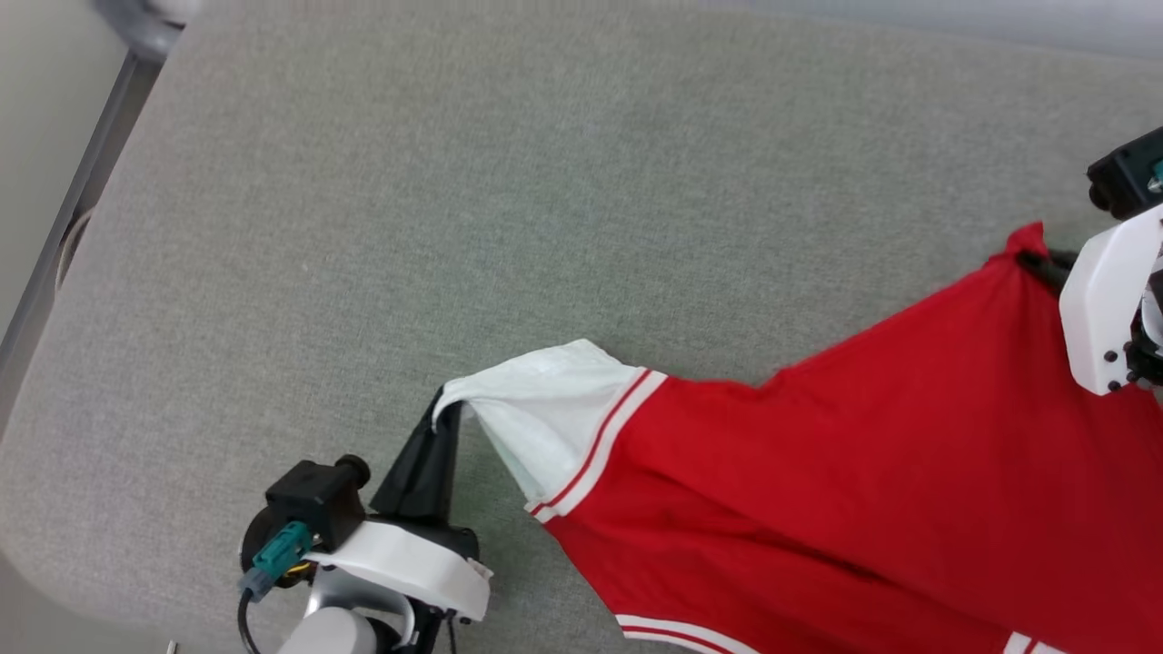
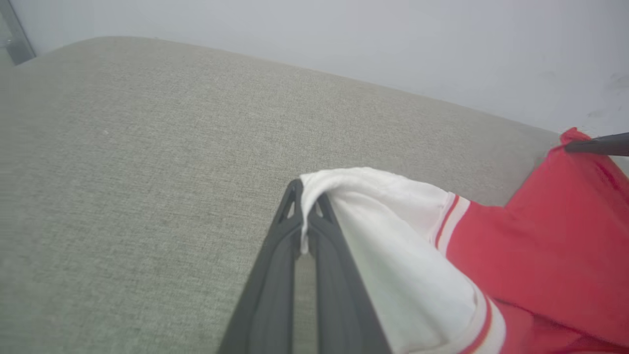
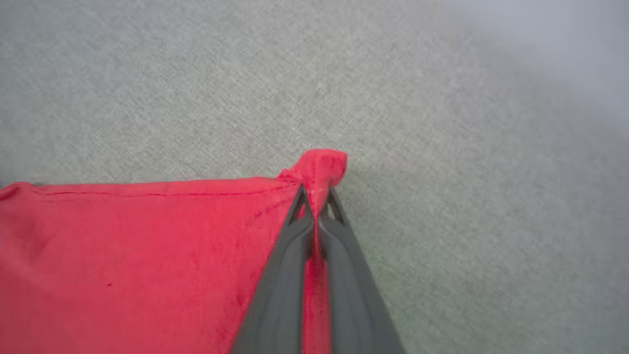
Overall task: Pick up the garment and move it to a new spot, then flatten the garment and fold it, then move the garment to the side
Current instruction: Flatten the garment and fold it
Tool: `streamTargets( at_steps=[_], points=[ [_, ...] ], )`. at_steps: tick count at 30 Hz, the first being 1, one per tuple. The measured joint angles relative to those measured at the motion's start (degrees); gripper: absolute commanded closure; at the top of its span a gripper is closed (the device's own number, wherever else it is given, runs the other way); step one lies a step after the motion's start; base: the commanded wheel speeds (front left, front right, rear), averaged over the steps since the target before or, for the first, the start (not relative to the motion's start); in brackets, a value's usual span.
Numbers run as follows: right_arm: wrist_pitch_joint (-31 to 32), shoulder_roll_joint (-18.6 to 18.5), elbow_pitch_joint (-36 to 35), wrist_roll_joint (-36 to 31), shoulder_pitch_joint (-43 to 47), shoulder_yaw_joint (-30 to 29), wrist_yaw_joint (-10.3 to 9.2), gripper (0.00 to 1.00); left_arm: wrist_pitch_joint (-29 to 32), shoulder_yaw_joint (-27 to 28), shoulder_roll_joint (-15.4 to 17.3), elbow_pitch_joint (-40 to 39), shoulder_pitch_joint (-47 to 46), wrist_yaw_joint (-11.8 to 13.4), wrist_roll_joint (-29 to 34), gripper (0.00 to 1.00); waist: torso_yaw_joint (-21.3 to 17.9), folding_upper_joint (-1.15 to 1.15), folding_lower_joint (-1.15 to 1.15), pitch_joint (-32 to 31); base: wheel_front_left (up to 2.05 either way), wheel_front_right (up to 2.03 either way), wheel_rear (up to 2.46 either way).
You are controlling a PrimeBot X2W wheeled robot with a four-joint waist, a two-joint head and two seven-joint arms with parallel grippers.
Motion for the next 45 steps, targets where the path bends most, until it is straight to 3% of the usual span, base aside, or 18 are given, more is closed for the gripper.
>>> streamTargets(
  at_steps=[10,18,24,33,45],
  points=[
    [-14.1,0.1,-3.6,0.4,2.7,-2.4,0.0,1.0,1.7,3.2,5.1,-3.9,-0.4,1.2,0.4,1.0,-4.0,0.0,0.0,-7.6,0.0,0.0,0.0],
    [-17.2,0.9,-10.4,-1.6,4.8,-9.2,0.0,1.0,6.8,5.3,10.0,-10.5,-8.9,1.2,1.8,1.0,-7.6,0.0,-0.01,-12.4,0.0,0.0,0.0],
    [-17.3,2.4,-15.2,-3.9,5.0,-15.9,0.0,1.0,10.1,6.0,11.9,-12.0,-19.6,-0.6,2.6,1.0,-9.6,0.0,-0.01,-13.6,0.0,0.0,0.0],
    [-14.6,5.2,-19.4,-7.8,1.7,-22.9,0.0,1.0,13.9,5.1,12.1,-9.3,-36.4,-3.3,4.2,1.0,-10.5,0.0,0.0,-10.4,0.0,0.0,0.0],
    [-11.4,6.9,-14.6,-13.7,-20.1,-25.7,0.0,1.0,15.5,5.1,10.6,3.3,-63.2,-7.5,5.2,1.0,-11.4,0.0,0.0,0.1,0.0,0.0,0.0]
  ],
)
